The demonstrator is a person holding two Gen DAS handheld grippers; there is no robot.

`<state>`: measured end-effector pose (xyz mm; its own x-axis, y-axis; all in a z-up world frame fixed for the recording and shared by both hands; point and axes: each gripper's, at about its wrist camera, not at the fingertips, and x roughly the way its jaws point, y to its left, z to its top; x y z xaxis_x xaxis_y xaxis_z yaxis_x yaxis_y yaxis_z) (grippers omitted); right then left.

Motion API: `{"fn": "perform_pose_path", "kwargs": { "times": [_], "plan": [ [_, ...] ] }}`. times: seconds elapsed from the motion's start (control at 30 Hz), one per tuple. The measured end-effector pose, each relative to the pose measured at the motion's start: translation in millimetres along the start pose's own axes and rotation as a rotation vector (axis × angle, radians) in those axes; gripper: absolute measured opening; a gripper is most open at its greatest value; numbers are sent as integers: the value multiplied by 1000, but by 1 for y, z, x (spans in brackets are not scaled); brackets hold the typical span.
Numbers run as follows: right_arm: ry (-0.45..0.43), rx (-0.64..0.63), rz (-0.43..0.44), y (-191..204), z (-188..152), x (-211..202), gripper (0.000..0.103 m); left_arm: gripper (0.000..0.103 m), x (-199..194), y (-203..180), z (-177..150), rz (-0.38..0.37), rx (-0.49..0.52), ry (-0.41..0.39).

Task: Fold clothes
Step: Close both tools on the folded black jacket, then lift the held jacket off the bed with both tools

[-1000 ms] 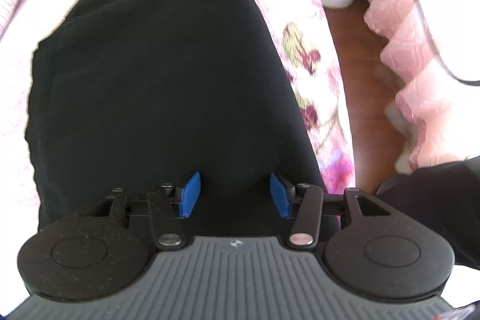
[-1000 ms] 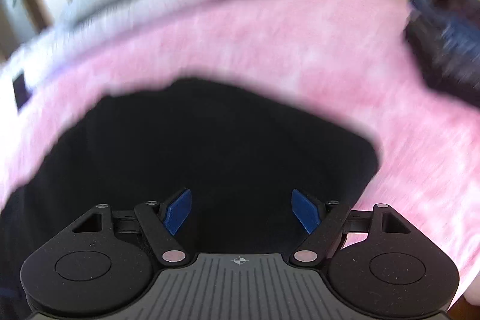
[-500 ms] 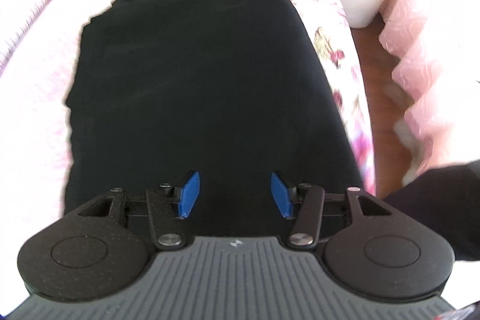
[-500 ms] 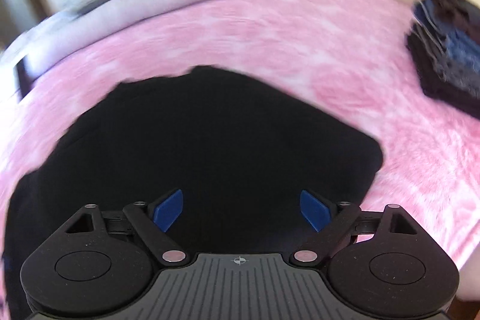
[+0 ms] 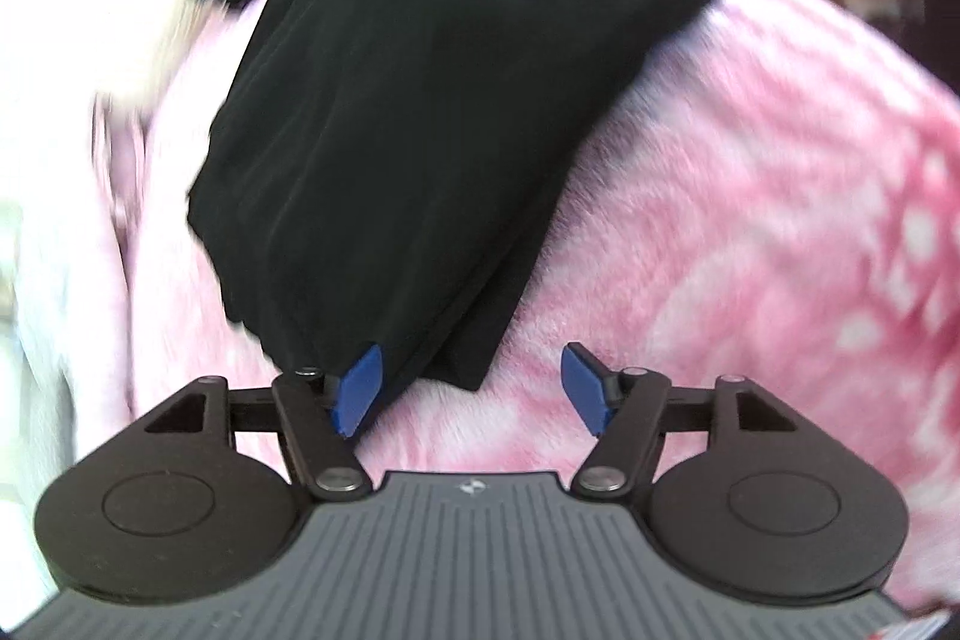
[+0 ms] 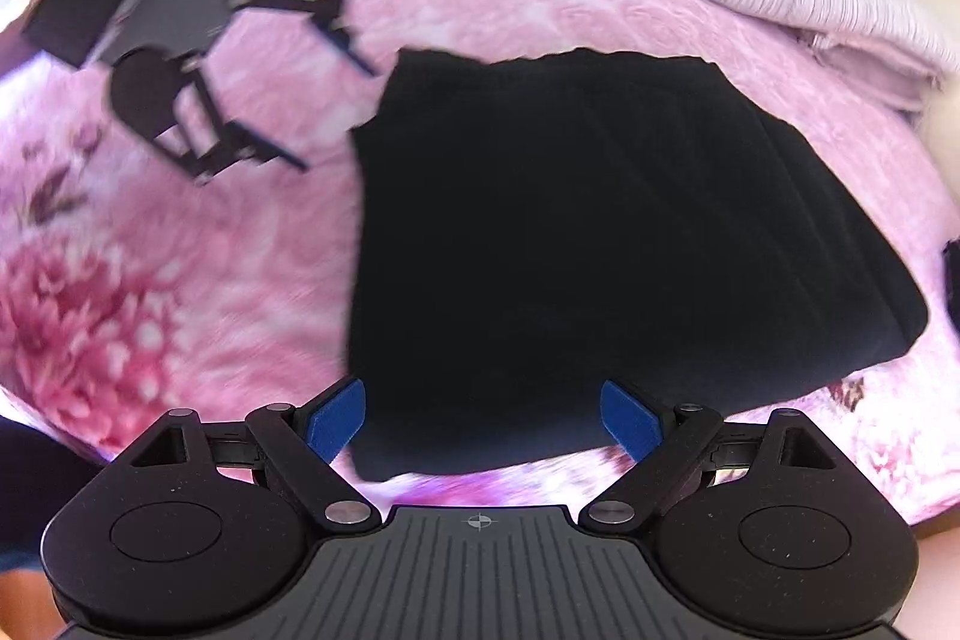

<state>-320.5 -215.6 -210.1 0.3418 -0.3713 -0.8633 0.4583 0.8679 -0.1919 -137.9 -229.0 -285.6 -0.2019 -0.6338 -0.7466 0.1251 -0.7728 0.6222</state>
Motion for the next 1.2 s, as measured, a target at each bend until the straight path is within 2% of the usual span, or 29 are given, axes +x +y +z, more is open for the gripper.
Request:
{"fn": "perform_pose_path", "kwargs": {
  "times": [0.13,0.2,0.27,0.43,0.5,0.57,0.7,0.87,0.9,0.97,1.1,1.2],
  "plan": [
    [25,-53,-70,27,-3,14,89,66,15,-7,-4,70,127,-72],
    [26,-94,-114,38,-5,24,89,56,24,-4,-3,104,156,-76],
    [18,-137,-152,47,-6,38,89,56,31,0,-1,109,173,-81],
    [-1,-361,-234,68,-18,61,89,53,48,12,-5,121,228,-117],
    [-21,-451,-274,70,-25,64,89,34,52,17,-6,107,223,-112],
    [-27,-492,-302,64,-29,67,89,24,55,22,-4,85,205,-96],
    [-22,-529,-334,45,-32,75,89,18,57,36,-1,50,134,-90],
    [-43,-540,-341,26,-20,84,88,15,58,56,0,-1,72,-96],
    [-47,-521,-324,21,-16,84,77,14,58,59,-1,-11,68,-98],
    [-55,-482,-290,10,-9,82,41,13,56,63,-3,-33,63,-102],
    [-49,-393,-194,-11,6,68,33,12,47,67,-5,-76,59,-117],
    [-53,-348,-144,-17,11,55,32,11,32,67,-8,-87,54,-128]
  ]
}}
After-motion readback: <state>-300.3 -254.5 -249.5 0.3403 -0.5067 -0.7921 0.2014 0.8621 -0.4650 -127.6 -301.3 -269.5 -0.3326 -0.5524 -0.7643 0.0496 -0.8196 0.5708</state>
